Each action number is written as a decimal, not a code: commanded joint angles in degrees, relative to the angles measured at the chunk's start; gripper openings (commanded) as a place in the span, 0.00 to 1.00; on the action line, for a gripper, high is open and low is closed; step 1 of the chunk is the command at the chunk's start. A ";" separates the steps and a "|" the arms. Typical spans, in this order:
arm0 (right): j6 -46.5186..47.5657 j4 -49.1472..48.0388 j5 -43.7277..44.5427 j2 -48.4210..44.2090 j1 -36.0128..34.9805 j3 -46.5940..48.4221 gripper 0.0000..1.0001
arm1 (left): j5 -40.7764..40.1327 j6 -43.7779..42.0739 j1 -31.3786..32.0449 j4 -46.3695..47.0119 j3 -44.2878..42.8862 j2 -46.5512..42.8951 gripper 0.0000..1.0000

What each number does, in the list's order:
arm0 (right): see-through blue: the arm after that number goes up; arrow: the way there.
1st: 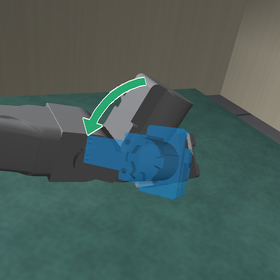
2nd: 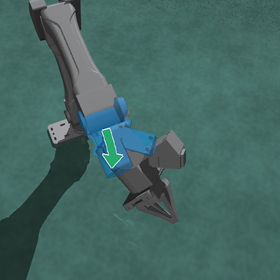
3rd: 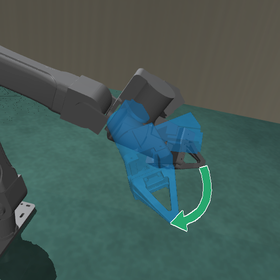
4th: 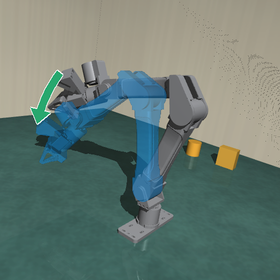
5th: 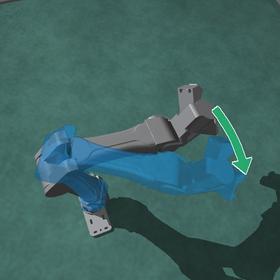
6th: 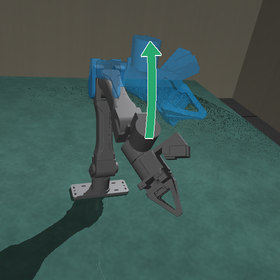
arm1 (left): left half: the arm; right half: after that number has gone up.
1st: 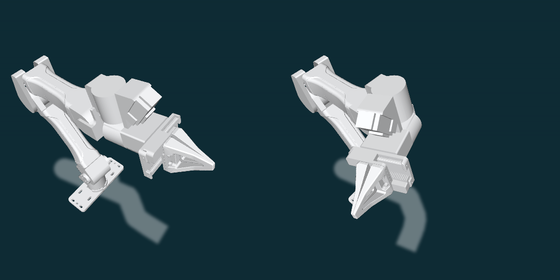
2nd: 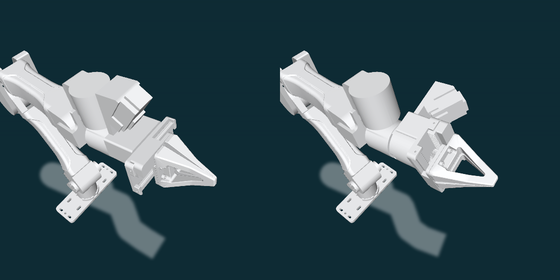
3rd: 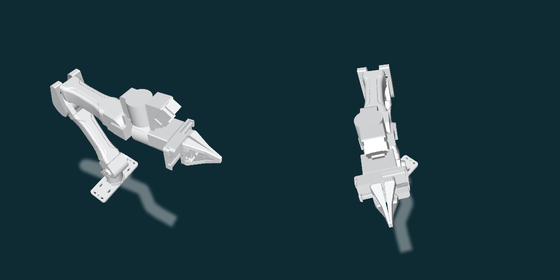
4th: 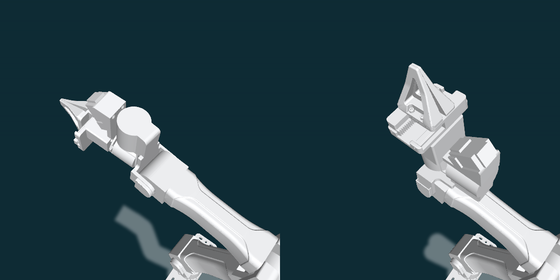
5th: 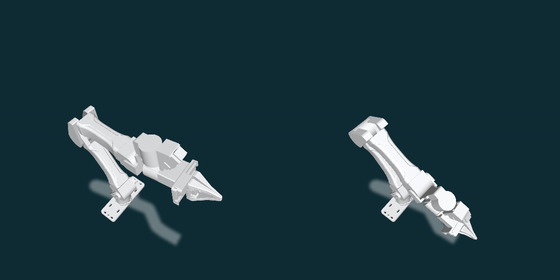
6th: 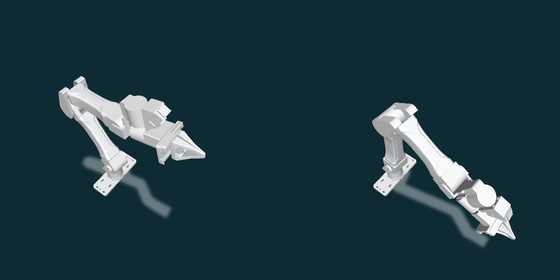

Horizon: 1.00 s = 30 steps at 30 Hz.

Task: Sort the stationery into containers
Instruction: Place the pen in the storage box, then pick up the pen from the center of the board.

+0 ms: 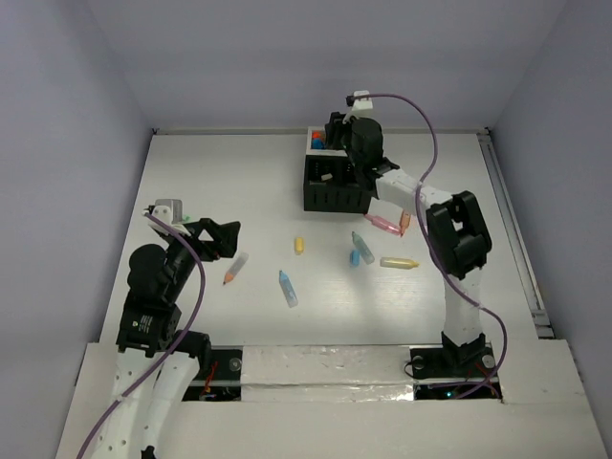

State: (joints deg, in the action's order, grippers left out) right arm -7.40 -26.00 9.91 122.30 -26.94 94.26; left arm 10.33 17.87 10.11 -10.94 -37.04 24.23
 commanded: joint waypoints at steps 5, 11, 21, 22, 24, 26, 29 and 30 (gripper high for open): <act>0.46 -1.70 -2.09 -17.43 -6.71 -10.75 0.30 | 0.31 -0.38 -1.06 3.03 0.30 -1.11 0.93; -7.26 9.82 -6.73 -26.40 -9.18 -18.29 0.06 | 0.66 -0.29 -1.58 3.20 0.47 -2.17 0.88; -10.18 23.09 -9.47 -36.76 -15.77 -31.48 0.01 | 2.59 -0.20 -1.58 3.82 0.91 -3.57 0.74; -10.70 25.45 -6.95 -37.74 -15.78 -32.64 0.01 | 2.77 -0.12 -1.58 3.91 1.00 -3.75 0.72; -11.06 28.44 -2.29 -40.63 -15.78 -35.35 0.02 | 3.29 -0.11 -1.58 4.00 1.09 -4.19 0.70; -11.41 32.22 3.85 -42.14 -15.78 -36.68 0.03 | 3.56 -0.03 -1.58 4.08 1.09 -4.28 0.68; -12.54 37.33 9.31 -42.67 -15.78 -38.62 0.07 | 3.47 -0.03 -0.45 4.00 1.09 -4.63 0.67; -13.07 38.12 9.77 -42.50 -14.12 -39.15 0.08 | 3.47 -0.11 0.08 4.00 1.09 -4.72 0.67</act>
State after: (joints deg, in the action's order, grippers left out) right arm -18.46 6.63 11.64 81.17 -42.63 56.27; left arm 12.73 17.91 9.30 -9.87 -36.12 20.27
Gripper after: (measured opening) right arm 0.069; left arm 0.668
